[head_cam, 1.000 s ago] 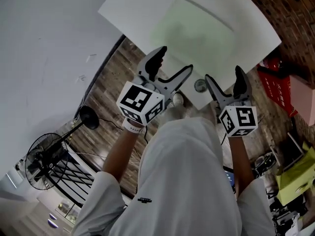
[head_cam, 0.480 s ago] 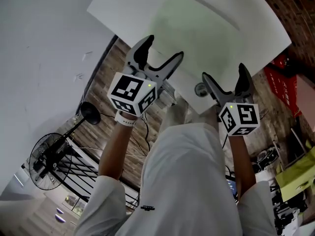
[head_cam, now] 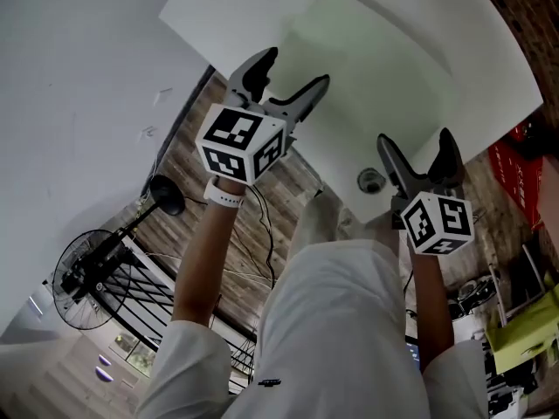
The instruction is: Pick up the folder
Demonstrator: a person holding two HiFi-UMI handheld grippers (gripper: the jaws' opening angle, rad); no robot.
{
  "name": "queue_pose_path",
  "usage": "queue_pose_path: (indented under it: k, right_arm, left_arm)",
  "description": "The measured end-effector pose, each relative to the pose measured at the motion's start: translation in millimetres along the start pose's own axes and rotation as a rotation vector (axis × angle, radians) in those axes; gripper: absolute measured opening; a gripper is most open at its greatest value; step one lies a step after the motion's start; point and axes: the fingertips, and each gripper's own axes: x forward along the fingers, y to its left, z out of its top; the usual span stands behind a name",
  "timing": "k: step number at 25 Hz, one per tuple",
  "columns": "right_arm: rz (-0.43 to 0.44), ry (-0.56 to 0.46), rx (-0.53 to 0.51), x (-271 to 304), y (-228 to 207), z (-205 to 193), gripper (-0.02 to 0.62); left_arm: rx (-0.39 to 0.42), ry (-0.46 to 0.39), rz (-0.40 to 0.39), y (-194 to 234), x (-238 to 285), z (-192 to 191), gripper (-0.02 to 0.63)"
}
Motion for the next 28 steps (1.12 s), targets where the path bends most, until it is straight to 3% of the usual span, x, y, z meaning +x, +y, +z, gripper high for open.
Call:
queue_pose_path:
  k: [6, 14, 21, 28]
  right_arm:
    - [-0.042, 0.022, 0.04, 14, -12, -7, 0.572]
    - [-0.059, 0.05, 0.061, 21, -17, -19, 0.574]
    - [-0.073, 0.061, 0.107, 29, -21, -25, 0.583]
    - [-0.117, 0.092, 0.116, 40, -28, -33, 0.588]
  left_arm:
    - [0.021, 0.068, 0.019, 30, 25, -15, 0.368]
    - [0.058, 0.171, -0.066, 44, 50, -25, 0.37]
    - [0.02, 0.241, -0.146, 50, 66, -35, 0.375]
    - [-0.109, 0.283, -0.267, 56, 78, -47, 0.414]
